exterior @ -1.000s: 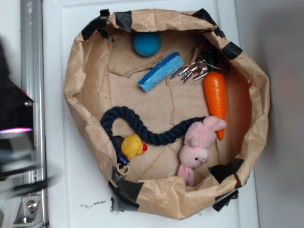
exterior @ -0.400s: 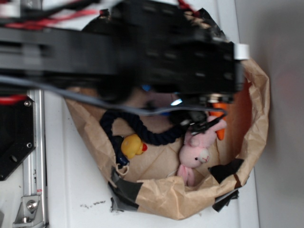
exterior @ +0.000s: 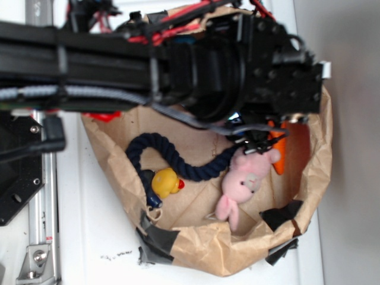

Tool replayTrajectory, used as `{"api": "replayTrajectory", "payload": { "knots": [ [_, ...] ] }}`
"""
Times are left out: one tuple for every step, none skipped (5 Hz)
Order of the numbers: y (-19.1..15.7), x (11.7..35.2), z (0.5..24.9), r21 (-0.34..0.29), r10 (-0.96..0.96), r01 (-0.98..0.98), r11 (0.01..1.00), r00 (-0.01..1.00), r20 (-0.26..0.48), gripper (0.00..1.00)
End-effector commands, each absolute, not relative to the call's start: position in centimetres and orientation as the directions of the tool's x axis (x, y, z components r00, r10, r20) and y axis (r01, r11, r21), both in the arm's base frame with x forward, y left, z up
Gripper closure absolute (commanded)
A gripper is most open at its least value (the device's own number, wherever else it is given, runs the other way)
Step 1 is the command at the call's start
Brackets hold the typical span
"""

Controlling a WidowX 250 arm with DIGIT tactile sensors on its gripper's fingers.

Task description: Grab the blue sponge.

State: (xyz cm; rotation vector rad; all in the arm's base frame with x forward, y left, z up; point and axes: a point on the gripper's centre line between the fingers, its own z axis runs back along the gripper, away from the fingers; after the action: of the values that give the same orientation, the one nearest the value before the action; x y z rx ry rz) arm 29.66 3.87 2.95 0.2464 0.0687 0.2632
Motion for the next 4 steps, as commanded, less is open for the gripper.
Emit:
{"api": "replayTrajectory", "payload": {
  "knots": [
    [6.2,26.5,1.6,0.235,0.272,-0.247,0.940,0.959,-0.076,0.71],
    [7.0,26.1,-0.2,0.224,0.327,-0.294,0.929,0.937,-0.126,1.00],
    [6.5,26.0,0.1,0.225,0.328,-0.296,0.928,0.937,-0.119,1.00],
    [6.3,25.9,0.4,0.224,0.328,-0.298,0.928,0.938,-0.111,1.00]
  ]
}}
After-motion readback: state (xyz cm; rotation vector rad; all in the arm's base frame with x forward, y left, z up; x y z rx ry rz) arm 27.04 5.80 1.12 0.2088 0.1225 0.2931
